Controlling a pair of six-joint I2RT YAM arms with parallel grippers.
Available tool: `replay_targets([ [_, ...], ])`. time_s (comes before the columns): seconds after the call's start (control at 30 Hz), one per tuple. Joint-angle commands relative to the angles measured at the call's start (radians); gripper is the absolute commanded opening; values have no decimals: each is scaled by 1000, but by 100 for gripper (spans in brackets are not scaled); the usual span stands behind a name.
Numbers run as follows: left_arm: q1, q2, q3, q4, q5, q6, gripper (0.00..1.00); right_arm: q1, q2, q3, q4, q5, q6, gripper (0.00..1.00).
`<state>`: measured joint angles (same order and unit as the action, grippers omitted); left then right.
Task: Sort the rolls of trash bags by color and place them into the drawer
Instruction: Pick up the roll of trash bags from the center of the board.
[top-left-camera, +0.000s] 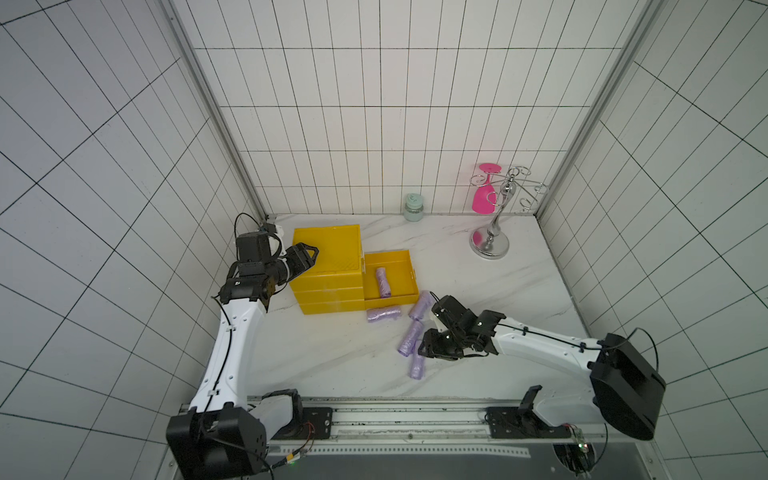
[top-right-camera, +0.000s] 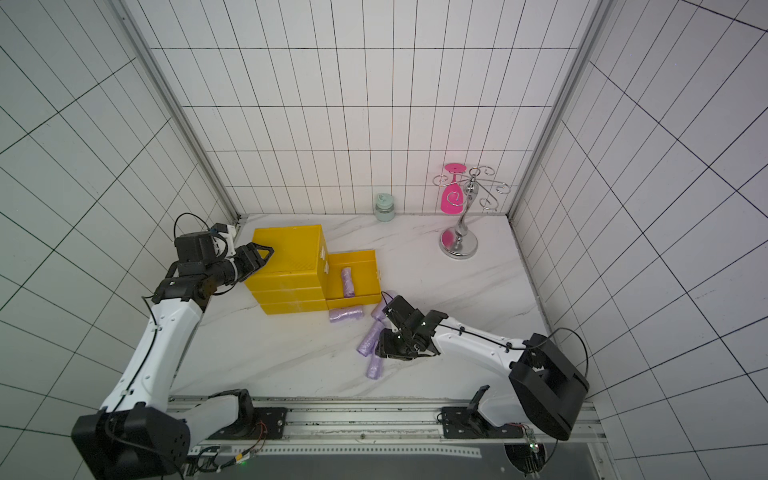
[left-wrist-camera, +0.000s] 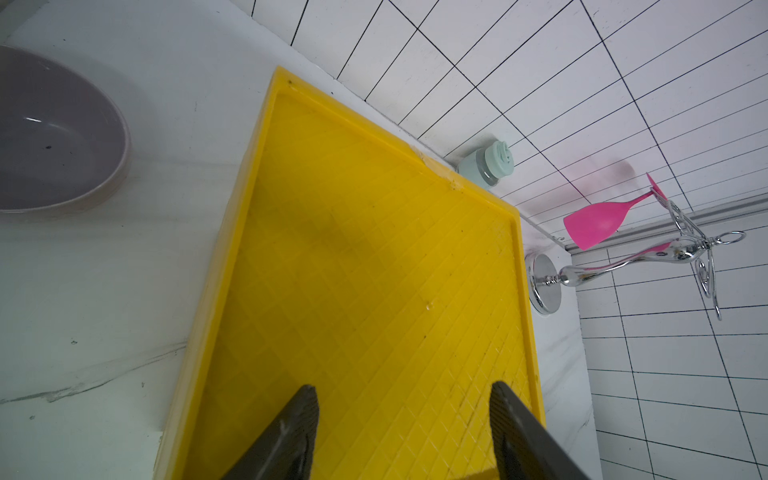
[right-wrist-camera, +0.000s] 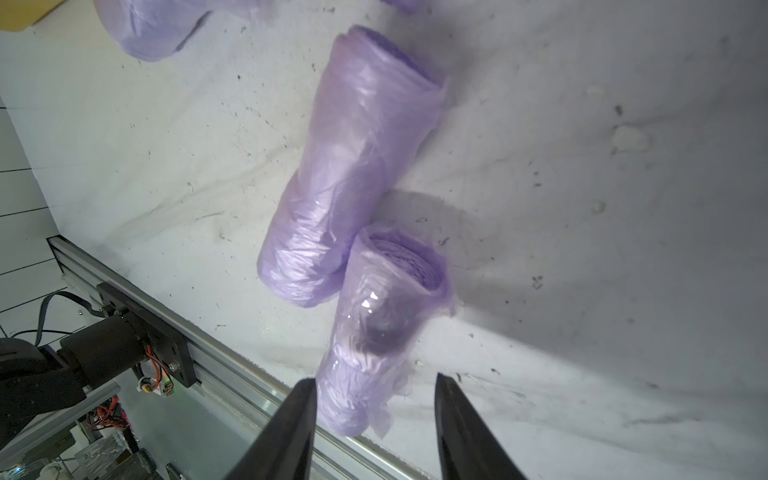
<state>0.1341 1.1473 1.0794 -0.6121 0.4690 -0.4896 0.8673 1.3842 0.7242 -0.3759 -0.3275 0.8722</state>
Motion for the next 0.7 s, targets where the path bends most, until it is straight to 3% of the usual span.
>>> replay_targets([
  [0.0,6,-15,-3,-15,8,10,65,26,55,-15,62,20,43,50],
  [0.2,6,-22,-4,-16,7,11,65,31,132,-10,86,14,37,49],
  [0.4,6,-25,-4,-18,7,11,65,32,130,-12,75,19,29,29],
  [0.67,6,-25,-3,-19,7,8,65,-28,4,41,-88,18,-63,21],
])
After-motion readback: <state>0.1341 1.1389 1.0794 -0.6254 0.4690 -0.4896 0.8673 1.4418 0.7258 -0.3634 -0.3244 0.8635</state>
